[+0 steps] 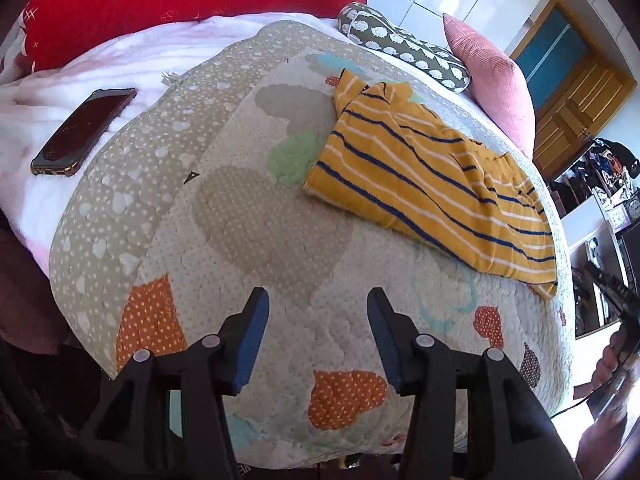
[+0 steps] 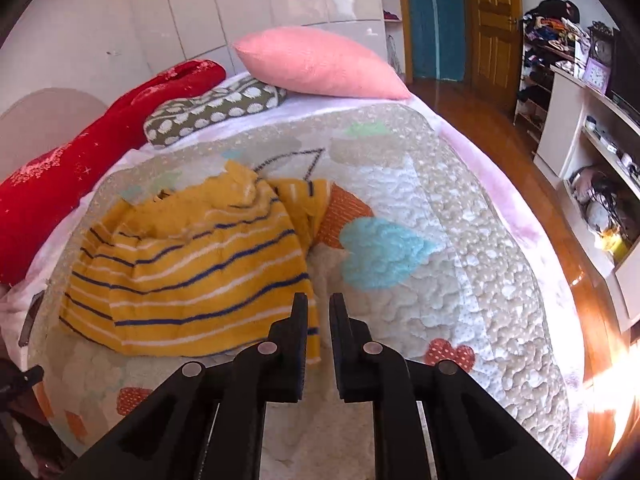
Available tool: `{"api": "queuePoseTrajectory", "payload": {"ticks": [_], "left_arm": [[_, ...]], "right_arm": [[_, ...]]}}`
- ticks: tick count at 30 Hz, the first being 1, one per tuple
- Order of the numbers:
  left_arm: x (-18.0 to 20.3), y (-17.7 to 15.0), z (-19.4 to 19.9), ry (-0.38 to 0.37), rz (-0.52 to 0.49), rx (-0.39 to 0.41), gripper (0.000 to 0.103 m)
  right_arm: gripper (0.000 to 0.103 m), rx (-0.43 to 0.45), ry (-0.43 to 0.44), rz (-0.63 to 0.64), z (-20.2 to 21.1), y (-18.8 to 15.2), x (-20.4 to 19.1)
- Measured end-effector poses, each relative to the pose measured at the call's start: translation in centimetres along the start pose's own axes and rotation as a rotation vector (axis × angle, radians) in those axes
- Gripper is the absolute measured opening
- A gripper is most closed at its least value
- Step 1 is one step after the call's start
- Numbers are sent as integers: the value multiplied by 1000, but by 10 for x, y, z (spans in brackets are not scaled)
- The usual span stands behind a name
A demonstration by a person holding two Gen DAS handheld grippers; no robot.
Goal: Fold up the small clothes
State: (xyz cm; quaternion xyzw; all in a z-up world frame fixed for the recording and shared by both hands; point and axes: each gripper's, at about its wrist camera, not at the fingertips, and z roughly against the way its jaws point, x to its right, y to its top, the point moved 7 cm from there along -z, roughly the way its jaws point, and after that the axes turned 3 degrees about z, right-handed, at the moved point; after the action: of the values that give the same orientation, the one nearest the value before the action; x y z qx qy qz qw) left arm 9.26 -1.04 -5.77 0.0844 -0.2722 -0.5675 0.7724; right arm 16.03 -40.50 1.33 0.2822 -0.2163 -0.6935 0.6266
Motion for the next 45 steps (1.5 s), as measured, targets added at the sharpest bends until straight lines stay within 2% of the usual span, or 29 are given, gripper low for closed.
{"api": "queuePoseTrajectory", "payload": {"ticks": [3, 9, 11, 15, 18, 20, 22, 24, 25, 27, 31, 33, 36, 38, 39, 40, 41, 42, 45], "left_arm": [[2, -7, 1, 11, -33, 7, 52], [-15, -13, 13, 18, -39, 31, 54], [-26, -12, 19, 2, -14, 40, 60], [-52, -10, 23, -30, 53, 44, 61], [-74, -8, 23, -39, 94, 56, 61], [-85, -5, 21, -42, 115, 61, 61], [-91, -3, 17, -59, 137, 58, 61], [-94, -3, 15, -79, 154, 58, 61], [-96, -3, 16, -87, 160, 62, 61], [-100, -3, 18, -95, 170, 69, 61], [-114, -4, 23, -88, 204, 78, 61], [-119, -4, 24, -91, 217, 84, 61], [-119, -4, 27, -110, 223, 87, 61], [-115, -4, 28, -124, 221, 86, 61], [-114, -5, 28, -127, 217, 85, 61], [-112, -4, 27, -132, 216, 83, 61], [-110, -4, 25, -136, 217, 76, 61], [-108, -4, 24, -143, 220, 70, 61], [-89, 7, 16, -207, 214, 63, 62]], "right_arm": [[11, -13, 117, 9, -8, 12, -43], [11, -121, 303, 29, -75, 25, -153], [11, -166, 332, 34, -103, 27, -182], [19, -314, 192, 114, -176, 20, -202], [21, -295, 137, 119, -168, 34, -210], [28, -235, 141, 162, -147, 44, -227], [56, -208, 186, 218, -131, 48, -254], [73, -211, 240, 258, -127, 47, -285], [76, -215, 257, 275, -128, 46, -298], [76, -221, 263, 318, -138, 43, -327], [77, -248, 201, 426, -167, 29, -374], [78, -267, 136, 474, -186, 23, -390], [80, -286, -21, 526, -216, 21, -398], [79, -316, -92, 568, -229, 19, -396], [61, -324, -94, 594, -230, 18, -396], [29, -307, -117, 621, -227, 21, -394], [20, -302, -128, 646, -223, 23, -392], [14, -296, -108, 655, -218, 25, -390], [12, -256, -31, 622, -198, 37, -378]]}}
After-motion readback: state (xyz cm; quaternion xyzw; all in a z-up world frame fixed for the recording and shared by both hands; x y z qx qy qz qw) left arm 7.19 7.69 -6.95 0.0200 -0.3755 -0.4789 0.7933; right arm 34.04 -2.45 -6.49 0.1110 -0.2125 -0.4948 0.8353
